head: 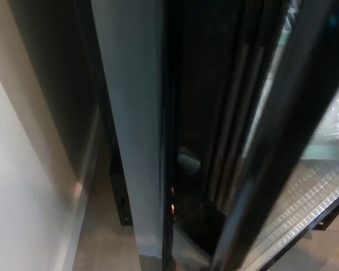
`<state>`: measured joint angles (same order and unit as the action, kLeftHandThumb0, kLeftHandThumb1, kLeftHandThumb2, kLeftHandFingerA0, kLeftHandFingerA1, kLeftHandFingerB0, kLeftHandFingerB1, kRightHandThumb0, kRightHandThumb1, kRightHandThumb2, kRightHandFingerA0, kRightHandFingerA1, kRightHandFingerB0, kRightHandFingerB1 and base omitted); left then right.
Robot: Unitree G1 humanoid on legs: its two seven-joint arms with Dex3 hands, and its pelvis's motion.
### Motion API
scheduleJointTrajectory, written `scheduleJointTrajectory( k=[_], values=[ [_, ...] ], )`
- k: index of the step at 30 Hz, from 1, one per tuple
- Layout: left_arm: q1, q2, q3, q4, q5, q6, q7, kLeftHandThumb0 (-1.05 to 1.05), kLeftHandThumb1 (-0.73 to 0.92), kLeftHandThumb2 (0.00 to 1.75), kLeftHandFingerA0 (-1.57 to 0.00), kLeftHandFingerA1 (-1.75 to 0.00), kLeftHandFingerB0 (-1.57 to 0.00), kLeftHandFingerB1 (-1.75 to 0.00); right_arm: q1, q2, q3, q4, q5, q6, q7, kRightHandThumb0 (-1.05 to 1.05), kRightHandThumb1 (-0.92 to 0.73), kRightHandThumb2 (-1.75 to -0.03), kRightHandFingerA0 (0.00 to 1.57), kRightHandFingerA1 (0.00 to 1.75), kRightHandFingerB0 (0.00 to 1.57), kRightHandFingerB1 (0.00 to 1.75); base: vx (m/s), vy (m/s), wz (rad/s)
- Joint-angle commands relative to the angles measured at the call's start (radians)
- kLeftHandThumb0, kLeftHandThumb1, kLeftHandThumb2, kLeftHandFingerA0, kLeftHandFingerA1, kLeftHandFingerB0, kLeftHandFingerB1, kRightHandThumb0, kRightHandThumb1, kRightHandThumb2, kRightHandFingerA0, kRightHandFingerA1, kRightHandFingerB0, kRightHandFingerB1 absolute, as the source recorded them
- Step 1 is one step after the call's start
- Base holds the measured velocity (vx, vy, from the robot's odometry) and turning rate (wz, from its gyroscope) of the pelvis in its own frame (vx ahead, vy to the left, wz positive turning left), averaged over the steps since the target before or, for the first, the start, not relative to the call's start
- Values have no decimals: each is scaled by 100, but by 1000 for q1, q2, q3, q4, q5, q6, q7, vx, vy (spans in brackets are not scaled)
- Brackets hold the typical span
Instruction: The robot stands in front of a refrigerator with an opened door and closes the door by swing its right hand at the door
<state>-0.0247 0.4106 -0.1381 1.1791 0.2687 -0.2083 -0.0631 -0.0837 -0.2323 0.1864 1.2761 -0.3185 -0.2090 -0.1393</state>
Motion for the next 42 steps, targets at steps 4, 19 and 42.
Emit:
scheduleJointTrajectory(
  k=[4,19,42],
  values=[
    [3,20,-8,26,10,-45,8,-50,81,64,-33,-34,-30,-31,10,-13,2,12,-10,-64,-41,-66,-80,-65,26,31,31,31,0,0,0],
    [9,25,-13,48,17,-54,24,-53,64,97,-33,-53,-18,-44,520,-34,-197,-1071,-67,-515,-270,-71,-70,-100,3,24,7,28,0,0,0],
    [18,31,-11,40,12,-60,15,-50,81,64,-34,-34,-30,-31,354,202,-417,-2223,-46,-458,-188,-84,-60,-99,4,40,8,45,0,0,0]
  ],
)
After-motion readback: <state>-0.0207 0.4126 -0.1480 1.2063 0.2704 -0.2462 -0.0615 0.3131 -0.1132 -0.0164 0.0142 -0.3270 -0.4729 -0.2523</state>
